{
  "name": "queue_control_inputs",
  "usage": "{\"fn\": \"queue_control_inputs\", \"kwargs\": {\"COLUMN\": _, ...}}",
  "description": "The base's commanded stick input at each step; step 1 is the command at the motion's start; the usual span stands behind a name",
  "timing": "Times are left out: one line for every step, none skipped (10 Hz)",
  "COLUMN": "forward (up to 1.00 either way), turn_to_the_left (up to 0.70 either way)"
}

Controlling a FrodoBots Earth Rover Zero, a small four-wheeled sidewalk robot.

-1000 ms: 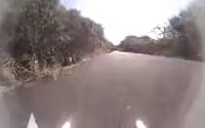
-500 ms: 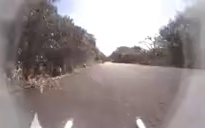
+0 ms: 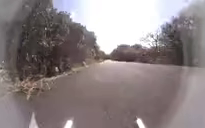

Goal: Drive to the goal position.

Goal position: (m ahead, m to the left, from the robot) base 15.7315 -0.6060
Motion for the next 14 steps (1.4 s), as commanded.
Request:
{"fn": "queue_control_inputs", "kwargs": {"forward": 0.85, "turn_to_the_left": 0.0}}
{"fn": "queue_control_inputs", "kwargs": {"forward": 0.85, "turn_to_the_left": 0.0}}
{"fn": "queue_control_inputs", "kwargs": {"forward": 0.85, "turn_to_the_left": 0.0}}
{"fn": "queue_control_inputs", "kwargs": {"forward": 0.85, "turn_to_the_left": 0.0}}
{"fn": "queue_control_inputs", "kwargs": {"forward": 0.85, "turn_to_the_left": 0.0}}
{"fn": "queue_control_inputs", "kwargs": {"forward": 0.85, "turn_to_the_left": 0.0}}
{"fn": "queue_control_inputs", "kwargs": {"forward": 0.85, "turn_to_the_left": 0.0}}
{"fn": "queue_control_inputs", "kwargs": {"forward": 0.85, "turn_to_the_left": 0.0}}
{"fn": "queue_control_inputs", "kwargs": {"forward": 0.85, "turn_to_the_left": 0.0}}
{"fn": "queue_control_inputs", "kwargs": {"forward": 0.85, "turn_to_the_left": 0.0}}
{"fn": "queue_control_inputs", "kwargs": {"forward": 0.85, "turn_to_the_left": 0.0}}
{"fn": "queue_control_inputs", "kwargs": {"forward": 0.85, "turn_to_the_left": 0.0}}
{"fn": "queue_control_inputs", "kwargs": {"forward": 0.85, "turn_to_the_left": 0.0}}
{"fn": "queue_control_inputs", "kwargs": {"forward": 0.85, "turn_to_the_left": 0.0}}
